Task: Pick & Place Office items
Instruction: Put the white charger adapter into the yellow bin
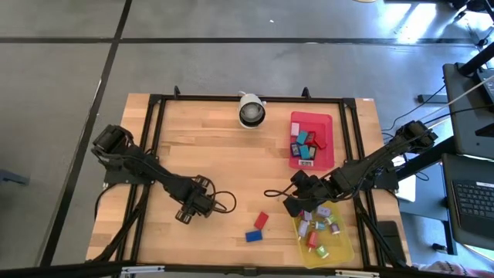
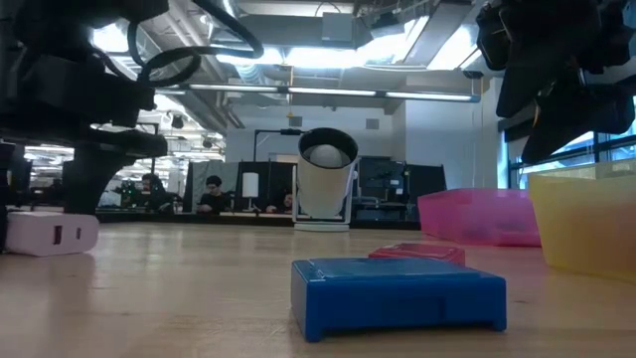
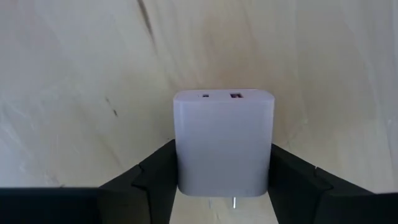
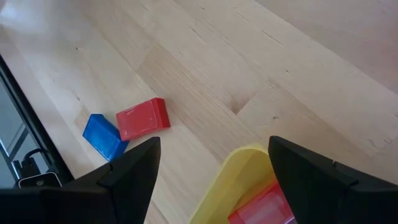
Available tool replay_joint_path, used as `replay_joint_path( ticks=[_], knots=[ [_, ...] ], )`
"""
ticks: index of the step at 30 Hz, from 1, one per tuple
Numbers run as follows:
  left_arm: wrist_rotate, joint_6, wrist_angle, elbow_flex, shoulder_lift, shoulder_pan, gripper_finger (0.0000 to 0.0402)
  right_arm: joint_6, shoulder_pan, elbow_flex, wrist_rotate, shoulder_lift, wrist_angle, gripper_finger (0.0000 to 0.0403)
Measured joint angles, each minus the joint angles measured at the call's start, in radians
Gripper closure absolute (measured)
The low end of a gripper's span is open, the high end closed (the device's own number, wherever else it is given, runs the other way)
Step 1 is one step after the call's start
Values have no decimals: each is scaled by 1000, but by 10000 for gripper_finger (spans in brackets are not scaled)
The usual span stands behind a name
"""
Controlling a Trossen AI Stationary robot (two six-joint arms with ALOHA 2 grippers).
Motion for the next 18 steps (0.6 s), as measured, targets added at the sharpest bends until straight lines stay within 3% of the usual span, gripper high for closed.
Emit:
replay_joint_path(
  ticks=[10,14,18],
  knots=[
    [-75,-244,5,30,-89,0,207,0,-2,0,1,0,44,101],
    [-208,-324,4,117,-127,0,197,-25,-26,0,6,0,162,101],
    [-391,-338,6,234,-133,10,196,-27,-74,0,77,0,293,101]
  ],
)
